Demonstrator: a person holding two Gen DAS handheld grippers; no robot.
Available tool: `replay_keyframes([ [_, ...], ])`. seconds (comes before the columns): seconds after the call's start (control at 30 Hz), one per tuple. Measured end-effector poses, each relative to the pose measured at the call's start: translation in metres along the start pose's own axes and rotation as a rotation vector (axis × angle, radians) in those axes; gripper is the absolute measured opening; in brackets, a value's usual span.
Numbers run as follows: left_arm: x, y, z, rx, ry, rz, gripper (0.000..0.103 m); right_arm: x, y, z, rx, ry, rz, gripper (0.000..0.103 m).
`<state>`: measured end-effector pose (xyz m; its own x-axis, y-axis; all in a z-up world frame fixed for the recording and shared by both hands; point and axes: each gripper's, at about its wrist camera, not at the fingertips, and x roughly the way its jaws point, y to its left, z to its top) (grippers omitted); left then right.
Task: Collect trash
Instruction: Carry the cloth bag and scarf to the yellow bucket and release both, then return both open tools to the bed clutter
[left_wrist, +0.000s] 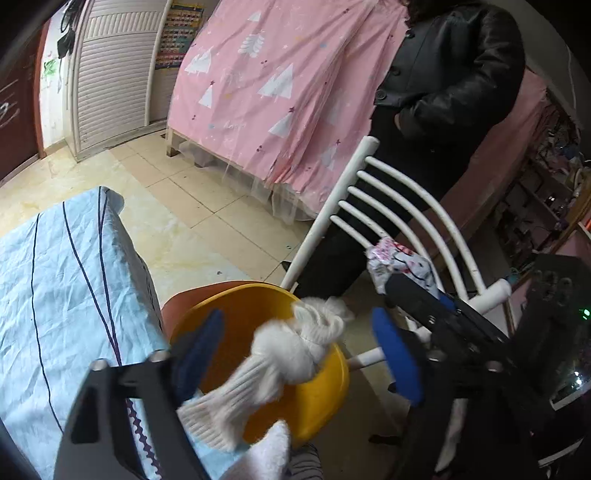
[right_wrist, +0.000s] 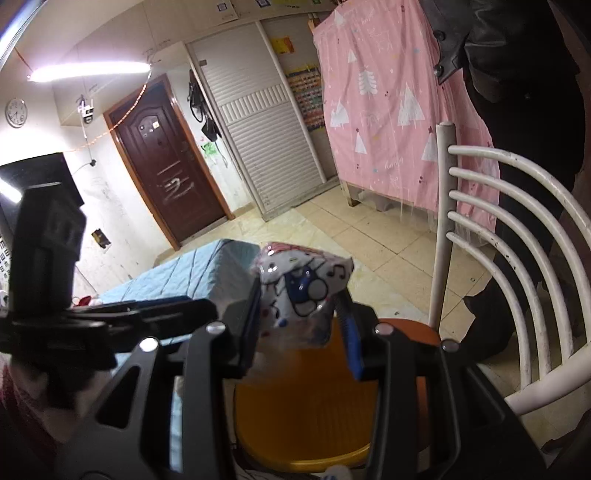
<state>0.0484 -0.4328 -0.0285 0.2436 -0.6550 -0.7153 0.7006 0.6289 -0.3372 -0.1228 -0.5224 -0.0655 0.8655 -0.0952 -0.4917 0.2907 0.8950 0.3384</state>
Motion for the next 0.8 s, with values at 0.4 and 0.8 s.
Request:
replay_keyframes([
  [0.4, -0.078, 0.035, -0.015, -0.106, -0.128, 0.11, 0.08, 0.02, 0.014, -0.011, -0.027, 0.063, 0.015, 0.047],
  [0.8, -0.175, 0.09, -0.04, -0.198, -0.301, 0.232, 0.084, 0.037, 0.036, -0.021, -0.059, 0.107, 0.039, 0.065],
])
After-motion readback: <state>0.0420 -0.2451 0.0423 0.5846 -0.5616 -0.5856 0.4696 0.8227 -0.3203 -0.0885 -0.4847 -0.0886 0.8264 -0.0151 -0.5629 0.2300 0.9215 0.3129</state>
